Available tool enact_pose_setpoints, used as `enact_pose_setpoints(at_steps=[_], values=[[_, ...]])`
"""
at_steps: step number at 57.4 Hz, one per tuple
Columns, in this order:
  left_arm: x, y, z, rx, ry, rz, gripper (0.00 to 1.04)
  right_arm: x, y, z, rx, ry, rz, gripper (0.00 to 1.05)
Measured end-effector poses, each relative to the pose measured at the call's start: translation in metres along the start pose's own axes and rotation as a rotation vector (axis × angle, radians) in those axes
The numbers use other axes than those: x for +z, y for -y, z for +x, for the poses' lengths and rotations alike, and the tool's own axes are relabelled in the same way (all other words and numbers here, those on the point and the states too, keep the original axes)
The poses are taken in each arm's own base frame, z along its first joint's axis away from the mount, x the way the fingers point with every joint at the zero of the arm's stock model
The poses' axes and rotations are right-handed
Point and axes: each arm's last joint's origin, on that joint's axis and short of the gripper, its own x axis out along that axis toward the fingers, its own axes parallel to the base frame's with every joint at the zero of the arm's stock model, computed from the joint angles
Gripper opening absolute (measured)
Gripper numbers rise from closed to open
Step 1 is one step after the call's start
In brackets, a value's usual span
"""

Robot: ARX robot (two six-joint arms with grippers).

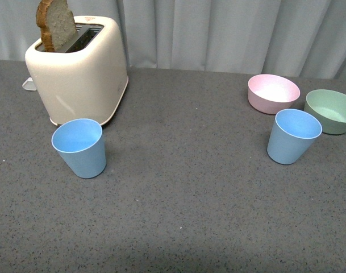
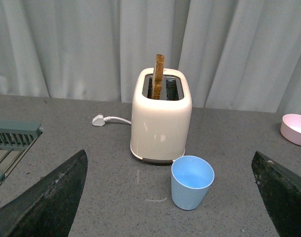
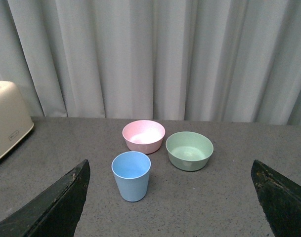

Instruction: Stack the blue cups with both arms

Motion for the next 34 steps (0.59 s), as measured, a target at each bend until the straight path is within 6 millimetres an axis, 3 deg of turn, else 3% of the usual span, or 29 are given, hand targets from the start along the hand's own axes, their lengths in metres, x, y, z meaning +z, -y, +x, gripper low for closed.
enact_pose_setpoints(at_steps=[34], values=[[0.0000,0.0000,0.0000,0.000,0.000,0.000,0.98,0.0000,0.0000,0.0000,0.000,0.000,0.000,0.95]])
